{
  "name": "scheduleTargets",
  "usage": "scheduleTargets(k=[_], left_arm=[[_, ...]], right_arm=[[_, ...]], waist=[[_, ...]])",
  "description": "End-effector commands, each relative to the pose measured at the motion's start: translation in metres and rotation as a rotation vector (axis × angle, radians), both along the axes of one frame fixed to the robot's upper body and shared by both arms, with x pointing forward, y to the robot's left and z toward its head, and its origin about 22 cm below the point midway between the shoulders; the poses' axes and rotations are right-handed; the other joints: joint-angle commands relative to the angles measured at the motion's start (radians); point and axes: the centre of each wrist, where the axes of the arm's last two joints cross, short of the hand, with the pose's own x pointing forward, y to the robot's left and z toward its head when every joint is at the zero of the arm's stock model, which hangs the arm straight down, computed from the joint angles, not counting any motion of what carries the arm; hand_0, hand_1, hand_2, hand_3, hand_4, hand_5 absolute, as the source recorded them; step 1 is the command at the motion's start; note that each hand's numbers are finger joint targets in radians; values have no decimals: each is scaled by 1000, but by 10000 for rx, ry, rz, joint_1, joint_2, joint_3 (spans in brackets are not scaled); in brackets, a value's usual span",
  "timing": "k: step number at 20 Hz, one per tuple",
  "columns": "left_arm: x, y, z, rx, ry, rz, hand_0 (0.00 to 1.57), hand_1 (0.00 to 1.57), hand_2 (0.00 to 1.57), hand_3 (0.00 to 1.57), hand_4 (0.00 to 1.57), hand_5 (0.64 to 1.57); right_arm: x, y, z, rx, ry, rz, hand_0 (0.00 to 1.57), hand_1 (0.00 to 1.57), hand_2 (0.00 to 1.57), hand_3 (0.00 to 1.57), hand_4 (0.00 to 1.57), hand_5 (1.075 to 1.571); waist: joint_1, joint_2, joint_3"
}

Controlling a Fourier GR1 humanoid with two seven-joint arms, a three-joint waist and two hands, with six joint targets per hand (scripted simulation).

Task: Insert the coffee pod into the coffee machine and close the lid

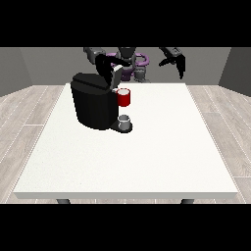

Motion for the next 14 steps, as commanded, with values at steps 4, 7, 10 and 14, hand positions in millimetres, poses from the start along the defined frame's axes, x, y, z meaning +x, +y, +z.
scheduleTargets(k=[4, 7, 10, 14], left_arm=[[1, -2, 0, -14, -20, -202, 0, 0, 0, 0, 326, 1571], [9, -13, 7, -107, -192, -526, 0, 0, 0, 0, 398, 1571], [13, -18, 8, -67, -515, -762, 0, 0, 0, 0, 407, 1571], [20, -16, 19, 66, -866, -810, 0, 0, 0, 0, 382, 1571]], right_arm=[[1, 39, 32, -1002, -1115, 1143, 0, 0, 0, 0, 102, 1571], [2, 51, 62, -1149, -1492, 862, 0, 0, 0, 0, 203, 1571], [-2, 58, 80, -1347, -1636, 717, 0, 0, 0, 0, 259, 1571], [-1, 65, 102, -1304, -2382, 678, 0, 0, 0, 0, 96, 1571]], waist=[[701, 19, -91], [1035, 207, -94], [1347, 444, -99], [1506, 1020, -92]])
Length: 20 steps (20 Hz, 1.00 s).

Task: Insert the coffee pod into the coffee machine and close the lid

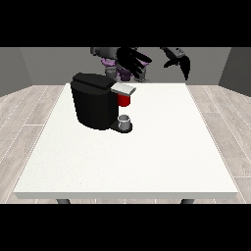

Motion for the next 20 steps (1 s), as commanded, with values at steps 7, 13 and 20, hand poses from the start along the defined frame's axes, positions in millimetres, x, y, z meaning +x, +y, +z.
scheduleTargets(k=[7, 13, 20], left_arm=[[4, 2, 15, -201, -700, -597, 0, 0, 0, 0, 399, 1571], [12, 6, 26, -292, -874, -685, 0, 0, 0, 0, 377, 1571], [19, 3, 40, -448, -1211, -957, 0, 0, 0, 0, 278, 1571]], right_arm=[[8, 40, 44, -958, -1857, 802, 0, 0, 0, 0, 0, 1571], [10, 69, 65, -1324, -2029, 1052, 0, 0, 0, 0, 0, 1571], [18, 62, 92, -799, -2478, 1096, 0, 0, 0, 0, 0, 1571]], waist=[[824, 805, -100], [979, 945, -102], [1163, 1659, -100]])
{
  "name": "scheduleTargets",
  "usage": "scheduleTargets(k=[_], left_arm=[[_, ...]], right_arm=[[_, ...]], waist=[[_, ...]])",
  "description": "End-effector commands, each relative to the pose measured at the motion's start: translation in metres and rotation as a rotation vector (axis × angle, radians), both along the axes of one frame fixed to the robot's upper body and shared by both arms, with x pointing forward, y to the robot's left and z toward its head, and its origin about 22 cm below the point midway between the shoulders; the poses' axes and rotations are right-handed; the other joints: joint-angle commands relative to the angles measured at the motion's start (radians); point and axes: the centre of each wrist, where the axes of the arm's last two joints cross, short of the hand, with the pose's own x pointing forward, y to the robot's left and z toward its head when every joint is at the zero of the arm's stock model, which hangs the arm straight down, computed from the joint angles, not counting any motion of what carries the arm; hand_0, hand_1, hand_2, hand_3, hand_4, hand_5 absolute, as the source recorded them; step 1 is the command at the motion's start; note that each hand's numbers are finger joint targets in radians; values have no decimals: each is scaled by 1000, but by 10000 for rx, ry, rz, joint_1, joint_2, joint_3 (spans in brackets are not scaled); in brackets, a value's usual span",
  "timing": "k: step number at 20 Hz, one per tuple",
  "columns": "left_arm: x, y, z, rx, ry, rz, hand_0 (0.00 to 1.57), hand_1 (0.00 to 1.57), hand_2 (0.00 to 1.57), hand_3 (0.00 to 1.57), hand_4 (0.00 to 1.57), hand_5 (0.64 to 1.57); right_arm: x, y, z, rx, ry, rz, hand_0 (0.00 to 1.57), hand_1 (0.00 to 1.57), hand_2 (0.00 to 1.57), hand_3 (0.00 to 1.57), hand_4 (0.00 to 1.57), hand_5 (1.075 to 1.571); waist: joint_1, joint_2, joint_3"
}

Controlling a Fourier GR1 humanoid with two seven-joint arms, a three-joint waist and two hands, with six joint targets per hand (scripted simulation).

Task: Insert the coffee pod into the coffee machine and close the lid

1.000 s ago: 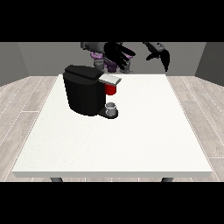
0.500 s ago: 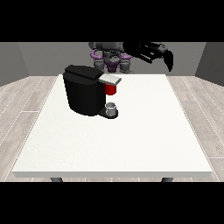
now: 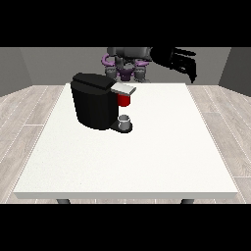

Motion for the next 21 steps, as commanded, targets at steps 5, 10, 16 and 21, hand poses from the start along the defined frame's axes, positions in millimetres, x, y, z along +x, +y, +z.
scheduleTargets(k=[5, 10, 16, 21], left_arm=[[7, -7, 24, 121, -293, -618, 0, 0, 0, 0, 297, 1571], [-2, 0, 18, 336, -568, -531, 0, 0, 0, 0, 322, 1571], [-18, 10, -24, -85, 634, 251, 0, 0, 0, 0, 266, 1571], [-26, 27, -53, -194, 1716, 688, 0, 0, 0, 0, 266, 1571]], right_arm=[[6, 8, 19, 400, -214, -169, 0, 0, 0, 0, 133, 1571], [13, 1, -9, 703, -166, 285, 0, 0, 0, 0, 0, 1571], [-1, 40, -68, 1001, -50, 2119, 0, 0, 0, 0, 172, 1571], [-18, 46, -130, 1293, 867, 2711, 0, 0, 0, 0, 259, 1571]], waist=[[475, 401, 0], [191, 294, 2], [-810, -799, 3], [-1217, -1873, 2]])
